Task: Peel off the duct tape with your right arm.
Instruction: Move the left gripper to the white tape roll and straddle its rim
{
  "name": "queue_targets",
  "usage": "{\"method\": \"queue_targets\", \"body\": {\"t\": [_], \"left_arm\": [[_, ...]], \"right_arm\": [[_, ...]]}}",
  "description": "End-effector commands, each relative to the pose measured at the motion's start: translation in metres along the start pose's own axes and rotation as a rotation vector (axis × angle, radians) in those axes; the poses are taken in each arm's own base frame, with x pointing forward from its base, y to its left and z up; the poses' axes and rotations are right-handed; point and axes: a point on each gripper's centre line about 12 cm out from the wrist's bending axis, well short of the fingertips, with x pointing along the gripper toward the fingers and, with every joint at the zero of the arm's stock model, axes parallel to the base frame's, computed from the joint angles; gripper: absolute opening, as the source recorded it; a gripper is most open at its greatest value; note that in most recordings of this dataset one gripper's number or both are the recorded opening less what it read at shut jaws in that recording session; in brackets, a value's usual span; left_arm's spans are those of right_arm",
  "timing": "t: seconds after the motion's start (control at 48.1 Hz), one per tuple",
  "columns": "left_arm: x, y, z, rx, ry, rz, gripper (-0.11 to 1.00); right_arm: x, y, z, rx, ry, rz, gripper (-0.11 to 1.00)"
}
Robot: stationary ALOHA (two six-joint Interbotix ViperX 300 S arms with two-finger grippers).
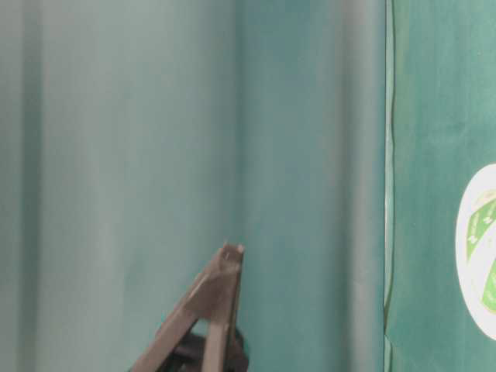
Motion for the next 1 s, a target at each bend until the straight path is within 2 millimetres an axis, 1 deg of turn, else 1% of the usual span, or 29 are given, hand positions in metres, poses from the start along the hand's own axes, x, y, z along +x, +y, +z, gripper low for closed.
{"method": "queue_targets", "body": {"t": [0.0, 0.083, 0.187, 0.374, 0.707, 0.978], "left_arm": [[0.008, -0.001, 0.012, -0.001, -0.035, -0.002, 0.73], [0.012, -0.001, 0.009, -0.004, -0.026, -0.003, 0.73], [0.012, -0.004, 0.008, -0.009, -0.013, -0.008, 0.73], [0.013, -0.017, 0.007, -0.005, 0.044, -0.045, 0.73], [0.022, -0.019, 0.001, -0.001, 0.304, -0.039, 0.73], [0.026, -0.019, -0.012, 0.002, 0.488, -0.031, 0.73]], "right_arm": [[0.003, 0.001, 0.008, -0.001, -0.026, 0.003, 0.83], [0.003, 0.001, 0.008, 0.000, -0.026, 0.003, 0.83], [0.003, 0.001, 0.008, 0.000, -0.026, 0.003, 0.83], [0.003, 0.001, 0.007, -0.001, -0.021, 0.003, 0.83], [0.004, 0.002, 0.010, -0.018, -0.031, 0.011, 0.83], [0.004, 0.002, 0.010, -0.028, -0.030, 0.014, 0.83]]}}
